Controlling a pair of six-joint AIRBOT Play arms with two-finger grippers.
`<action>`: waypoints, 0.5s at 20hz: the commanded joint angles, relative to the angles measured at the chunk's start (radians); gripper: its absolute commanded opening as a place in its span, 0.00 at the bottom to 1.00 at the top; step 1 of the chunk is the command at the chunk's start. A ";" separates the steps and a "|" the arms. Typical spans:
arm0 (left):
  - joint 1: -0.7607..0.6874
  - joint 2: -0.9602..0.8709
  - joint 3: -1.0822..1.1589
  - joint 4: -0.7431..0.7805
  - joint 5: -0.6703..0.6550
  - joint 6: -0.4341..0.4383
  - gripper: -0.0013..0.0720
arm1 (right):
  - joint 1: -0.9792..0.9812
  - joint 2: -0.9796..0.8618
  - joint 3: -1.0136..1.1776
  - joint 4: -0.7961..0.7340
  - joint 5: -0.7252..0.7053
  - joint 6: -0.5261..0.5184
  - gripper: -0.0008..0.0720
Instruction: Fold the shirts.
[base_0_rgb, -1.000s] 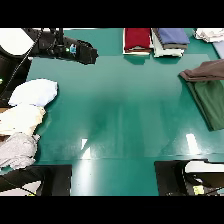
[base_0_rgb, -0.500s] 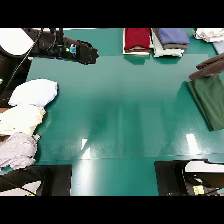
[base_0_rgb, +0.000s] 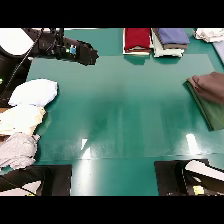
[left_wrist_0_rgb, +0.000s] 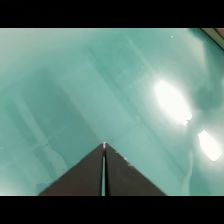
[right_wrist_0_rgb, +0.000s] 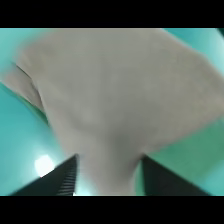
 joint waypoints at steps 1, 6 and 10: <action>0.000 0.000 0.000 0.000 -0.004 0.005 0.05 | -0.096 0.065 -0.156 -0.041 0.022 -0.005 0.75; 0.000 0.000 0.000 0.000 -0.016 0.005 0.05 | -0.092 0.131 -0.150 0.067 0.001 -0.005 0.75; 0.000 0.000 0.000 0.001 -0.016 0.005 0.05 | 0.148 0.181 -0.113 0.277 -0.017 -0.005 0.75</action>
